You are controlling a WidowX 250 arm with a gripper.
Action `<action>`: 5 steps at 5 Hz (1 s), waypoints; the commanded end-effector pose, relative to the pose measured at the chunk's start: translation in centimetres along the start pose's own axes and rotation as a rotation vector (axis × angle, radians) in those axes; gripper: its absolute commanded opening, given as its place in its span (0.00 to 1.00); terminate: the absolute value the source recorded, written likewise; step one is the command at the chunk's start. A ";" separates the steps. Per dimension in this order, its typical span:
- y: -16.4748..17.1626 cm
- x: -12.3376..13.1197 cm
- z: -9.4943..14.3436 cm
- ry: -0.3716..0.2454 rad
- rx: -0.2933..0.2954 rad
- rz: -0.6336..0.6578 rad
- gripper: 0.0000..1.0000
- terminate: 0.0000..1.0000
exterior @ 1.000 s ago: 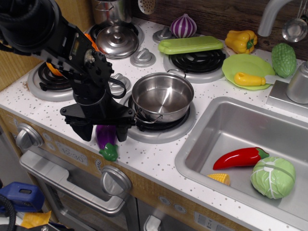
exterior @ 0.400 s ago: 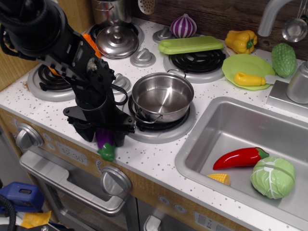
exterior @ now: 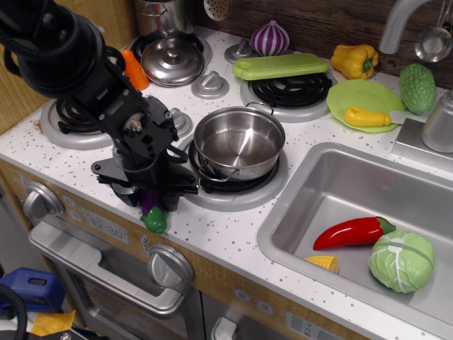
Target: Put eggplant in pot or pan
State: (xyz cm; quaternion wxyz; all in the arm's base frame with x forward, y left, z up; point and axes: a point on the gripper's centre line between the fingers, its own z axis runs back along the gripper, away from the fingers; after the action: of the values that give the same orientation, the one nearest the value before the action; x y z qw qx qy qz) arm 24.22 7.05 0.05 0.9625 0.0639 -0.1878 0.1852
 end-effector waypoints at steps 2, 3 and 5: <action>0.0 0.9 3.1 0.018 0.031 -0.024 0.00 0.00; 0.2 2.5 5.9 -0.009 0.081 -0.015 0.00 0.00; -1.5 6.7 7.4 -0.226 0.101 -0.115 0.00 0.00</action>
State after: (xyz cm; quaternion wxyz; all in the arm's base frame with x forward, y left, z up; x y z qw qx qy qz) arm 29.27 6.08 8.34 0.9417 0.1312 -0.2856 0.1199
